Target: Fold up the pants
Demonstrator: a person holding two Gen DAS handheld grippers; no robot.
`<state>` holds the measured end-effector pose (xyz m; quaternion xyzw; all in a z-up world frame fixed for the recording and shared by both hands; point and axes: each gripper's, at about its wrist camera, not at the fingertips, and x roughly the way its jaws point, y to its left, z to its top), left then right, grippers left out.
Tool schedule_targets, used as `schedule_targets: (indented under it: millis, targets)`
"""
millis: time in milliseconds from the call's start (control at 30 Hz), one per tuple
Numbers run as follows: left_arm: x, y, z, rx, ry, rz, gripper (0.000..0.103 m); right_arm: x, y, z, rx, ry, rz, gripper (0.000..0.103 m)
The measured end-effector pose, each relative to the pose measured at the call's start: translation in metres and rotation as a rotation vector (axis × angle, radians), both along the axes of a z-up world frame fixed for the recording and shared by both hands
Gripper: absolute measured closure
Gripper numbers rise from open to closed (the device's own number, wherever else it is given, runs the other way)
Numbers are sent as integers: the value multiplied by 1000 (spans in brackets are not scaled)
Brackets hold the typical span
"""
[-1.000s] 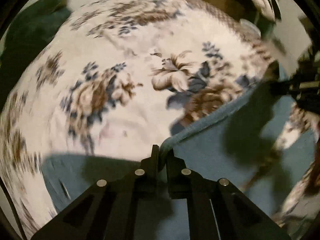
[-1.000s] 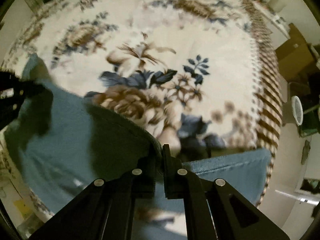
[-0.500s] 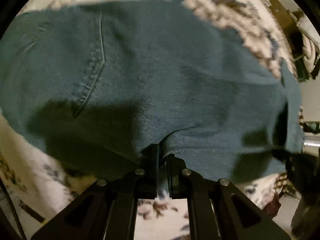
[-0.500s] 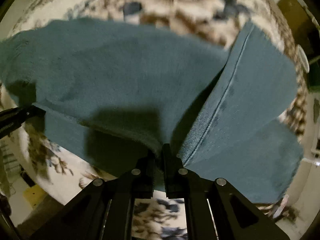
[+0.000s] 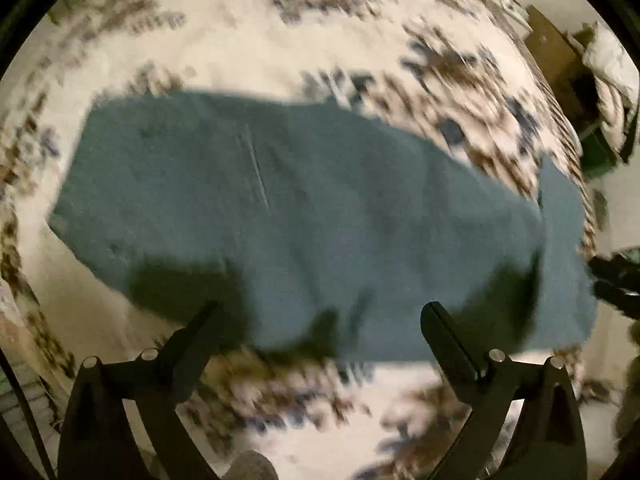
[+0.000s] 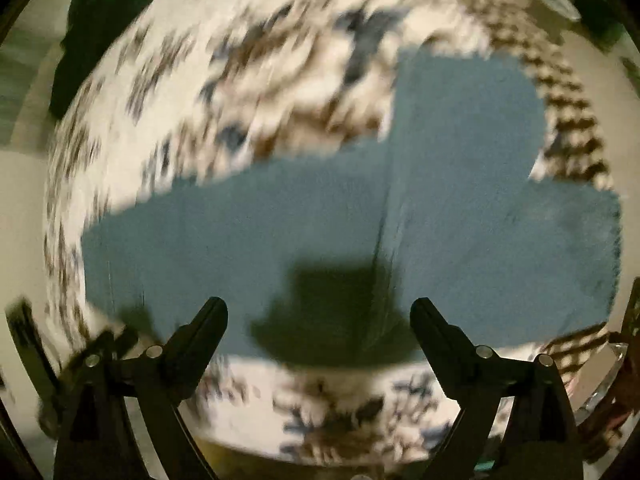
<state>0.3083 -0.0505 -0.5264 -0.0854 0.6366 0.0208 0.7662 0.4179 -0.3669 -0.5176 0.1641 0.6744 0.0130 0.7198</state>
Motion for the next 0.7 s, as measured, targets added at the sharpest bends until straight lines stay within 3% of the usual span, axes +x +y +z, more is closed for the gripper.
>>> schedule_targets:
  millis: [100,267,300,333,367,400,433,533,600,667,700]
  targets:
    - [22,3,-10,38,-20,36,3,46,-23,-5,-143,-34,-51,8]
    - [48,-4,-24,108,-38,36,3,120,-57,-72,-273,76,-131,9]
    - [51,-4,-27,113,-37,31,3,129,-60,-87,-323,114,-128,14]
    - [55,-6,-29,125,-36,22,3,132,-62,-97,-367,139,-125,34]
    - [56,-7,-30,129,-37,16,3,132,-66,-102,-399,155,-125,46]
    - [55,-7,-26,127,-38,8,3,126,-73,-98,-403,132,-149,73]
    - [54,-8,-23,125,-45,-1,3,116,-82,-89,-384,97,-205,91]
    - [48,-13,-18,118,-57,-28,3,55,-133,-41,-327,3,-463,92]
    - [41,-17,-17,117,-50,-41,3,8,-163,-20,-323,-12,-595,92]
    - [33,-20,-19,105,-39,-43,3,-45,-193,-17,-284,18,-728,92]
    - [31,-22,-21,102,-28,-41,3,-69,-204,-26,-215,48,-786,90]
